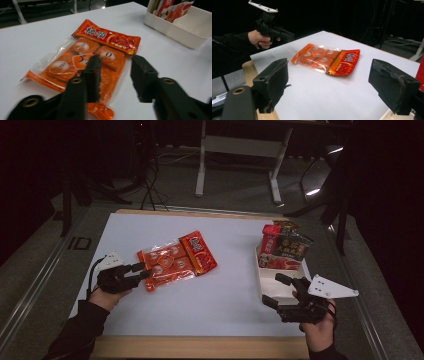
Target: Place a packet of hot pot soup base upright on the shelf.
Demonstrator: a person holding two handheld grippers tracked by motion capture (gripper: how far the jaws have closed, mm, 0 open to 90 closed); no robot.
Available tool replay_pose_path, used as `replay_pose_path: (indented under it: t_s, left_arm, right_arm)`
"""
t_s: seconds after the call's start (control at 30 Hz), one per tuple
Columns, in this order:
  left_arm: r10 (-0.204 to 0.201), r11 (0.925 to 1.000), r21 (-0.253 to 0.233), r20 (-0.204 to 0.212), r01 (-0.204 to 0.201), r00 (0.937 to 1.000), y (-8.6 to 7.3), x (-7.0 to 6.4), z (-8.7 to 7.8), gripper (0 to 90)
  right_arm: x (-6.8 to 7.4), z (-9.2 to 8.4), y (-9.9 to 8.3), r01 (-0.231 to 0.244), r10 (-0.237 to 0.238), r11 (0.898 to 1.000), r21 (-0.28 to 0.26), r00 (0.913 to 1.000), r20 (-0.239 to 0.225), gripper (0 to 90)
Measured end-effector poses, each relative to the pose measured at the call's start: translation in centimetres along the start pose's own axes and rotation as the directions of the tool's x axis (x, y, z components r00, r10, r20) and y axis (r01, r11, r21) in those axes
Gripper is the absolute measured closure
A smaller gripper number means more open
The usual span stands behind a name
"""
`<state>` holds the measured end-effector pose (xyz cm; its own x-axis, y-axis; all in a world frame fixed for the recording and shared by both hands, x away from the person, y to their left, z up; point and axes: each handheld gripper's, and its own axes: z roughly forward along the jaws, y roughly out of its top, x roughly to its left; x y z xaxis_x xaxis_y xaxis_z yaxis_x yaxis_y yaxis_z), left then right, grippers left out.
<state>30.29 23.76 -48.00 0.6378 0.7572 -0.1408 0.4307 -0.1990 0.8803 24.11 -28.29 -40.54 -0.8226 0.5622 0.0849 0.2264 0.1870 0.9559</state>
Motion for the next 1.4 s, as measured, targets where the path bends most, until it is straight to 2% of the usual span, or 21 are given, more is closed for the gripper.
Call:
replay_pose_path:
  t_s: [0.07, 0.1, 0.23, 0.27, 0.33, 0.4, 0.47, 0.53, 0.77, 0.8, 0.83, 0.97, 1.03, 1.07, 1.2, 1.23, 1.4]
  left_arm:
    - [-0.007, 1.0, 0.004, -0.001, 0.007, 1.0, 0.1, 0.3, 0.2, 69.2]
    - [-0.004, 0.9999, 0.01, -0.031, 0.004, 0.9995, 0.1, 0.9, 0.5, 72.7]
    - [0.0, 0.9995, 0.032, -0.064, 0.002, 0.9979, 0.2, 2.0, 1.3, 80.7]
    - [0.009, 0.999, 0.043, -0.083, -0.005, 0.9965, 0.2, 2.3, 1.5, 82.5]
    - [0.004, 0.9987, 0.05, -0.089, 0.001, 0.996, 0.2, 2.6, 1.8, 88.0]
    - [0.012, 0.997, 0.078, -0.114, -0.003, 0.9934, 0.0, 3.2, 2.6, 90.0]
    - [0.015, 0.9965, 0.083, -0.116, -0.005, 0.9931, 0.0, 3.4, 2.8, 90.0]
    - [0.005, 0.995, 0.099, -0.14, 0.009, 0.9902, 0.0, 3.9, 3.8, 90.0]
    - [-0.005, 0.9888, 0.146, -0.157, 0.029, 0.9876, 0.2, 5.3, 6.0, 90.0]
    - [-0.005, 0.9888, 0.146, -0.157, 0.029, 0.9876, 0.2, 5.3, 6.0, 90.0]
    - [-0.024, 0.9873, 0.151, -0.165, 0.049, 0.986, 0.5, 5.7, 6.5, 90.0]
    - [-0.028, 0.9861, 0.157, -0.172, 0.055, 0.9847, 0.9, 6.2, 7.2, 90.0]
    - [-0.03, 0.9849, 0.162, -0.184, 0.06, 0.9825, 1.2, 6.6, 7.6, 90.0]
    - [-0.024, 0.9837, 0.17, -0.2, 0.059, 0.9794, 1.4, 7.0, 8.0, 90.0]
    - [-0.028, 0.9816, 0.18, -0.205, 0.065, 0.9785, 1.6, 7.4, 8.6, 90.0]
    - [-0.031, 0.9817, 0.178, -0.193, 0.067, 0.9806, 1.7, 7.5, 8.7, 90.0]
    - [-0.025, 0.978, 0.198, -0.207, 0.066, 0.9781, 1.6, 7.7, 9.7, 90.0]
  right_arm:
    - [0.0, 0.1, -0.1, -0.006, 0.006, 1.0, -0.001, 1.0, -0.004, 16.0]
    - [-0.1, 0.1, -0.1, -0.007, 0.007, 1.0, 0.0, 1.0, -0.006, 16.0]
    - [0.0, 0.1, -0.2, -0.007, 0.007, 1.0, -0.001, 0.9999, -0.008, 16.0]
    - [0.0, 0.1, -0.2, -0.008, 0.008, 1.0, 0.0, 0.9999, -0.01, 16.0]
    - [0.0, 0.2, -0.3, -0.009, 0.009, 1.0, 0.003, 0.9998, -0.015, 16.0]
    - [0.0, 0.3, -0.3, -0.009, 0.009, 1.0, 0.007, 0.9997, -0.023, 16.0]
    - [0.0, 0.4, -0.4, -0.01, 0.01, 1.0, 0.009, 0.9996, -0.026, 16.0]
    - [0.1, 0.5, -0.5, -0.01, 0.011, 1.0, 0.016, 0.9993, -0.034, 16.0]
    - [0.1, 0.8, -0.7, -0.011, 0.012, 0.999, 0.031, 0.9988, -0.048, 16.0]
    - [0.1, 0.9, -0.7, -0.01, 0.011, 0.999, 0.03, 0.9987, -0.05, 16.0]
    - [0.1, 0.9, -0.7, -0.013, 0.014, 0.999, 0.031, 0.9984, -0.055, 16.0]
    - [0.0, 1.0, -0.8, -0.01, 0.012, 0.999, 0.031, 0.9983, -0.057, 16.0]
    - [0.1, 1.0, -0.8, -0.007, 0.009, 0.999, 0.034, 0.9983, -0.057, 16.0]
    - [0.0, 1.0, -0.9, -0.007, 0.009, 0.999, 0.033, 0.9981, -0.061, 16.0]
    - [0.0, 0.9, -0.9, -0.01, 0.012, 1.0, 0.03, 0.998, -0.063, 16.0]
    - [-0.1, 0.8, -0.9, -0.014, 0.016, 1.0, 0.027, 0.9978, -0.065, 16.0]
    - [-0.1, 0.8, -0.9, -0.018, 0.02, 1.0, 0.025, 0.9975, -0.068, 16.0]
